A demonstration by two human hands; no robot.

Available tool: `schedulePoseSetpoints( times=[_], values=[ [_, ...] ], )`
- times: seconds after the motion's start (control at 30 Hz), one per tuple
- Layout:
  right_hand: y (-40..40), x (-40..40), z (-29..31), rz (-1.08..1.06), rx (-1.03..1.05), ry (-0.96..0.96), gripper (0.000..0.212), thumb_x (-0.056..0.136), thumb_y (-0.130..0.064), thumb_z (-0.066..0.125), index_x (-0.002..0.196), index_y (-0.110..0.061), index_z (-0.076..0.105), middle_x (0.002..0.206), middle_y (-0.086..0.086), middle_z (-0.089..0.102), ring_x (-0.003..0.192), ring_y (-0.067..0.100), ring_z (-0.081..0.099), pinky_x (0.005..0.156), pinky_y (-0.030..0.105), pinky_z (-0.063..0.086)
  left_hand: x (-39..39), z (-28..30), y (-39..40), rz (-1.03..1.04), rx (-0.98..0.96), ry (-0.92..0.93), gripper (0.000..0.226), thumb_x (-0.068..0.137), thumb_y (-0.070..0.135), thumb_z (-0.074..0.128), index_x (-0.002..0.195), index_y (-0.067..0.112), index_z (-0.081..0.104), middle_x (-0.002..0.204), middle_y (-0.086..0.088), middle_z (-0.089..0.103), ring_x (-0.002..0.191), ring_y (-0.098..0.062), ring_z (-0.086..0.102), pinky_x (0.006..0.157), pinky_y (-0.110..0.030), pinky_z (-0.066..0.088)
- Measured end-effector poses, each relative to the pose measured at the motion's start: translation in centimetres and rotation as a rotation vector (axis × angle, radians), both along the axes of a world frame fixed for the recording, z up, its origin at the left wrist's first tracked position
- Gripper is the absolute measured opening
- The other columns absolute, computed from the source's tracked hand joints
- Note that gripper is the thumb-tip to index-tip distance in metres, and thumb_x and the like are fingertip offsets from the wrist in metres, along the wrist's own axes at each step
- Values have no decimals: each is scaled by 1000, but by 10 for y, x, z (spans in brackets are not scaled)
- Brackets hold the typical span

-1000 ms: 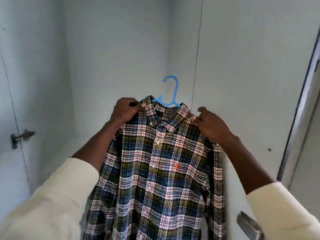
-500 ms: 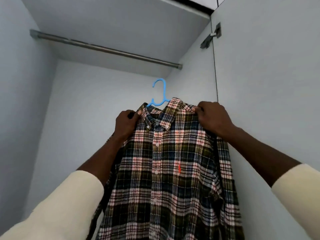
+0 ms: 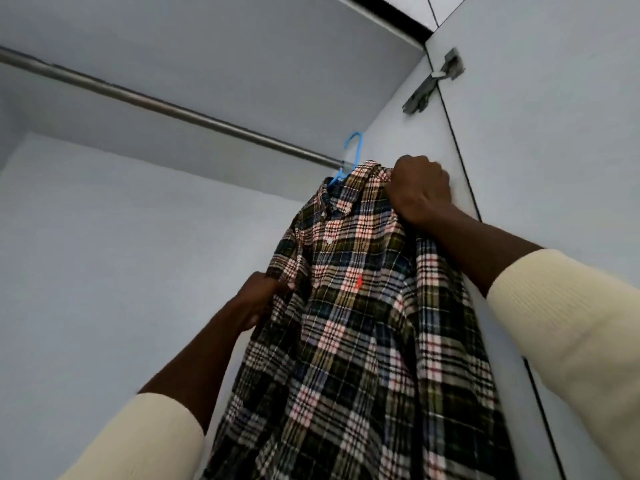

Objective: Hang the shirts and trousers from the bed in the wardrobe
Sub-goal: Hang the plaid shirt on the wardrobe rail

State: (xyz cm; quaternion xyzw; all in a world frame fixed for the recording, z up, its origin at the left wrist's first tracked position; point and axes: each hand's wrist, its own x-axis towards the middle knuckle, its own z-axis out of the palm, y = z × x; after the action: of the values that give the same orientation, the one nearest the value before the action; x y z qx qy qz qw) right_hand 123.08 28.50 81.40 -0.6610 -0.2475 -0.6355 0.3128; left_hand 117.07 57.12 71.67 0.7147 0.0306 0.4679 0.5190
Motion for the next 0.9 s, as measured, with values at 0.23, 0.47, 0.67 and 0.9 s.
schedulePoseSetpoints(
  times=[0.23,0.47,0.67,0.9],
  values=[
    [51,28,53,16,43,-78,27,96,-8,43,114,-4,63,121,18,64,111,37,60,90,40,47,75,55,17,194,156,-252,37,87,17,64,110,20,34,101,-13,60,89,-27,60,70,-37,50],
    [58,40,69,9,36,-89,29,97,-12,42,120,-7,60,127,16,60,117,35,57,94,38,45,126,49,28,371,160,-173,33,95,23,59,106,-6,68,107,-24,68,98,-35,66,74,-31,46],
    [56,47,67,78,-108,-45,29,96,-17,45,120,-5,57,127,18,59,116,37,57,93,37,45,133,26,18,327,188,-41,31,91,25,63,103,-3,70,102,-21,70,92,-32,68,70,-30,49],
    [64,45,60,258,-142,92,27,99,-17,46,120,-1,55,129,20,58,117,36,57,93,38,46,101,8,4,274,361,154,13,95,13,58,103,7,67,98,-11,66,73,-15,62,62,-19,53]
  ],
)
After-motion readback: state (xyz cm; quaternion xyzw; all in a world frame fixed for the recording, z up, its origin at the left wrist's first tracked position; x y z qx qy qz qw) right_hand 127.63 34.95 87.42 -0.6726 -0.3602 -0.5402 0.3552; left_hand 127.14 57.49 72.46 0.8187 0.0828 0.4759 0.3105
